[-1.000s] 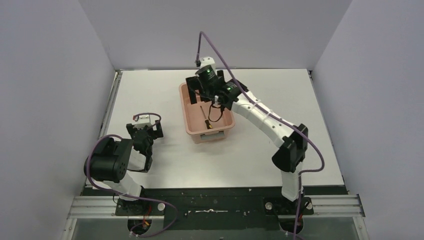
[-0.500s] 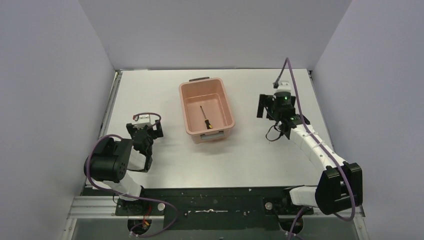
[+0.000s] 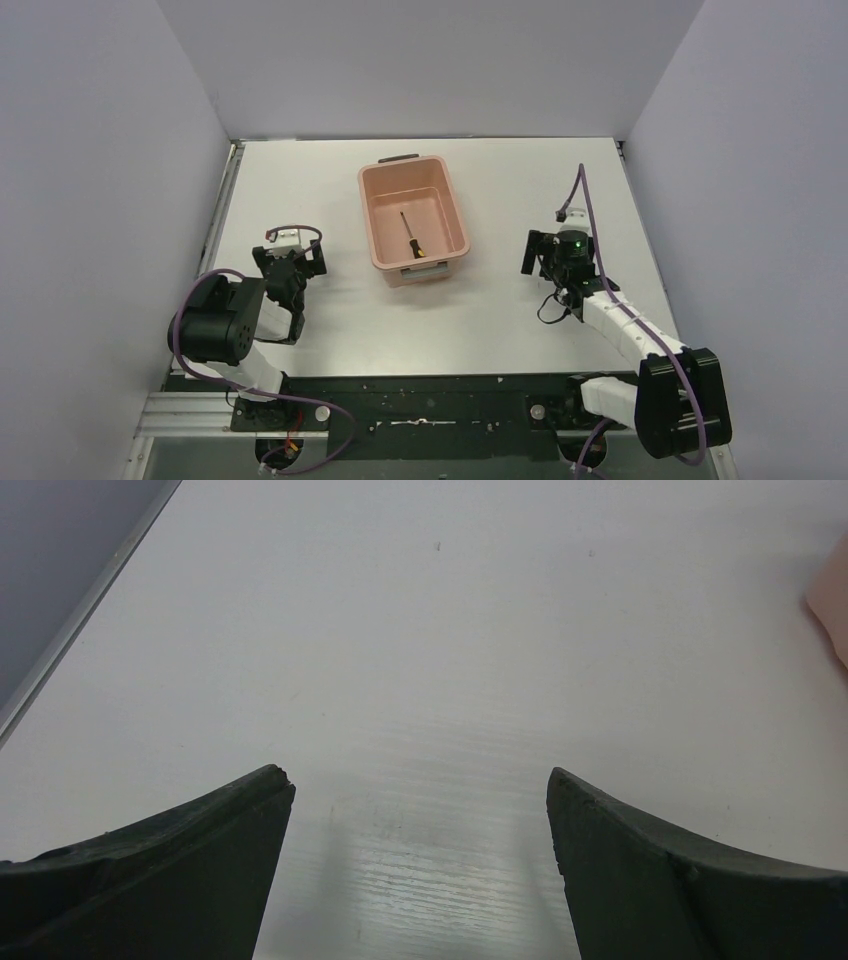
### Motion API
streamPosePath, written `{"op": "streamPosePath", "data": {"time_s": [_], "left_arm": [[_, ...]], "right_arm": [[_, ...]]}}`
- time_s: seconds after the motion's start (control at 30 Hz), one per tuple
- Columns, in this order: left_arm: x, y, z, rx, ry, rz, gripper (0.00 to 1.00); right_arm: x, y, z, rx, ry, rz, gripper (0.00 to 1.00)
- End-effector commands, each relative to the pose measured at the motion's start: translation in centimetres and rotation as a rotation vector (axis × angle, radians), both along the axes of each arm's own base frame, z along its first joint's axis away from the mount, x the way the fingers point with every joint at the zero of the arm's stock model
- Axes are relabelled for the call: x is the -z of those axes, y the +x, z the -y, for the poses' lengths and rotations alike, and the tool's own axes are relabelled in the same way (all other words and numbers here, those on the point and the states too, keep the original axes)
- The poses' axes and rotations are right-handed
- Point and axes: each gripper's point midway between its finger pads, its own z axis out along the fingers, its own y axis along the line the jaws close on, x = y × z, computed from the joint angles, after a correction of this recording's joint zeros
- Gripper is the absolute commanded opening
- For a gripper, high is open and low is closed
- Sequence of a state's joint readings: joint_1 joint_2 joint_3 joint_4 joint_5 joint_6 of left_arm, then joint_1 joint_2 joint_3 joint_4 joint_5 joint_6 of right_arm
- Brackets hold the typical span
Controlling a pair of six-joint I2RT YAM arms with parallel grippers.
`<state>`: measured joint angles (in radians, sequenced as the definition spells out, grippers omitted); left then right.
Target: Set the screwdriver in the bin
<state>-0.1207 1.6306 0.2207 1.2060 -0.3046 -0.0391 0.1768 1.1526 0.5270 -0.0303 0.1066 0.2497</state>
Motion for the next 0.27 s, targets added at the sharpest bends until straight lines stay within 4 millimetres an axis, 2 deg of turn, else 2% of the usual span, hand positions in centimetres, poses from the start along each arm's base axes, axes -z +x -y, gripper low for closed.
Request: {"op": "streamPosePath", "data": {"time_s": [0.0, 0.23], "left_arm": [[-1.93, 1.09, 0.19, 0.016, -0.001, 0.059, 0.97], [-1.89, 1.06, 0.21, 0.018, 0.000, 0.058, 0.97]], "right_arm": [[-2.44, 1.98, -0.21, 0.012, 0.033, 0.123, 1.00], [-2.64, 2.10, -0.49, 0.005, 0.049, 0.131, 1.00]]}}
